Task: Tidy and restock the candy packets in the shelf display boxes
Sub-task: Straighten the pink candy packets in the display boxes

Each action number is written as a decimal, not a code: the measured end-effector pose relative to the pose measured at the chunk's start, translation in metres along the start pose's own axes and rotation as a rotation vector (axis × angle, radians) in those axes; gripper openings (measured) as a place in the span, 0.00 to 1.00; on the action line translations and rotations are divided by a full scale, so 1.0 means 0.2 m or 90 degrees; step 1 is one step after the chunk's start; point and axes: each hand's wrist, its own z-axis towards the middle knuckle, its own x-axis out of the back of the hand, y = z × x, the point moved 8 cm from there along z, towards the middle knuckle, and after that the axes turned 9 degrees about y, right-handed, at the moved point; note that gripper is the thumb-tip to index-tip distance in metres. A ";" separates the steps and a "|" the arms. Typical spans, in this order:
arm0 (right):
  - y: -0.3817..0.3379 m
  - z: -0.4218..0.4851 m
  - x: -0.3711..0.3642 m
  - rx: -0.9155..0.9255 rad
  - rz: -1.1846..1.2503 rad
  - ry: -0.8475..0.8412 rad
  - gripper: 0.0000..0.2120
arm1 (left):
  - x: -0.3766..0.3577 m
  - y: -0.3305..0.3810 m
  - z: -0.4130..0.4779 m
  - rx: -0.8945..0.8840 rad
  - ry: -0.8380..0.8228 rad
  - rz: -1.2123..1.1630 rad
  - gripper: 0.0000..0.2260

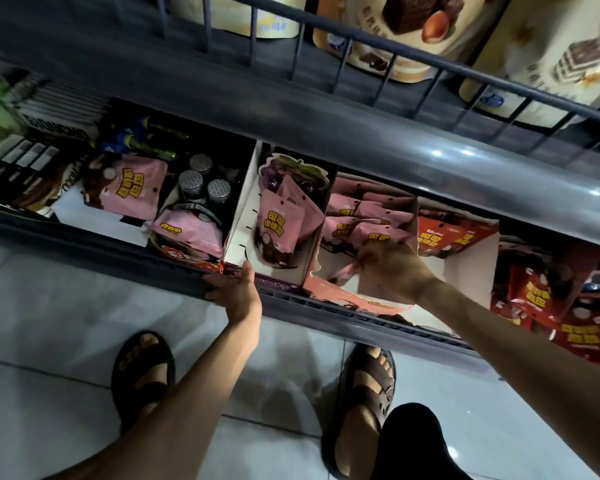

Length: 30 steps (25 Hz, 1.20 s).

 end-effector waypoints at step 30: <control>-0.15 0.28 -0.02 0.001 -0.174 0.178 0.13 | -0.03 -0.02 -0.01 0.005 -0.014 -0.126 0.46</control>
